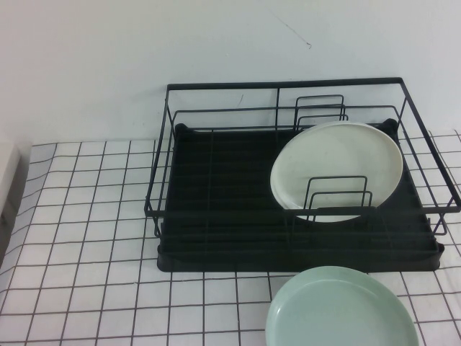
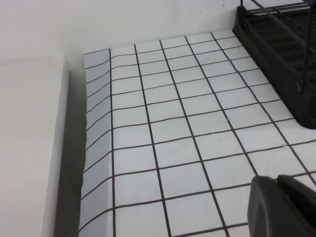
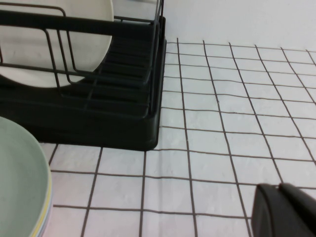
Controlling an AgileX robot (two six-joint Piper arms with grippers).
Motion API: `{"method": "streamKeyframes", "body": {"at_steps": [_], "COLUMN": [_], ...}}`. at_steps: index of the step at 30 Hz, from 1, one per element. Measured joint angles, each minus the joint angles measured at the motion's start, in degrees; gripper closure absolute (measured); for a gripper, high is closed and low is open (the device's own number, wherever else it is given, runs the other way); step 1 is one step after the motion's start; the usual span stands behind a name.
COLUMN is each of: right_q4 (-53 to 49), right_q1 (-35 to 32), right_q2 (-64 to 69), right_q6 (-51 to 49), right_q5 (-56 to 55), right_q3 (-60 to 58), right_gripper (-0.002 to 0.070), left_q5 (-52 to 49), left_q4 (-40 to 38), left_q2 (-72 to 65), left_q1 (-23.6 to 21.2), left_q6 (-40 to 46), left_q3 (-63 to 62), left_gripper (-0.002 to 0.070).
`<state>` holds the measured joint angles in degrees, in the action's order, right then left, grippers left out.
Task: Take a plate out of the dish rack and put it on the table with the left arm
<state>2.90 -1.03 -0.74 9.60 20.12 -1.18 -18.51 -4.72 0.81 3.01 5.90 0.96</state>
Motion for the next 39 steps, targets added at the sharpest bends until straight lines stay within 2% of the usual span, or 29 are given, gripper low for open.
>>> {"method": "streamKeyframes", "body": {"at_steps": [6, 10, 13, 19, 21, 30, 35, 39], "right_q4": [0.00, 0.00, 0.00, 0.00, 0.00, 0.00, 0.00, 0.00], "right_q1": [0.00, 0.00, 0.00, 0.00, 0.00, 0.00, 0.00, 0.00], "right_q2": [0.00, 0.00, 0.00, 0.00, 0.00, 0.00, 0.00, 0.00], "right_q6": [0.00, 0.00, 0.00, 0.00, 0.00, 0.00, 0.00, 0.00], "right_q5": [0.00, 0.00, 0.00, 0.00, 0.00, 0.00, 0.00, 0.00], "right_q3": [0.00, 0.00, 0.00, 0.00, 0.00, 0.00, 0.00, 0.00], "right_gripper": [0.0678, 0.0678, 0.0678, 0.0678, 0.0678, 0.0678, 0.0678, 0.0678], "left_q5": [0.00, 0.66, 2.34, 6.07, 7.51, 10.58, 3.28, -4.61], "left_q4": [-1.73, -9.48, -17.75, -44.87, -49.11, -52.18, -52.99, -50.12], "left_q2": [0.00, 0.00, 0.00, 0.00, 0.00, 0.00, -1.48, -9.33], "left_q1": [0.00, 0.00, 0.00, 0.00, 0.00, 0.23, 2.40, 3.89], "left_q6": [0.00, 0.00, 0.00, 0.14, 1.09, 3.94, 5.74, 10.80], "left_q3": [0.00, 0.10, 0.33, 0.33, 0.33, 0.33, -5.07, -14.74], "left_gripper": [0.0677, 0.0677, 0.0677, 0.0677, 0.0677, 0.0677, 0.0677, 0.0677]}}
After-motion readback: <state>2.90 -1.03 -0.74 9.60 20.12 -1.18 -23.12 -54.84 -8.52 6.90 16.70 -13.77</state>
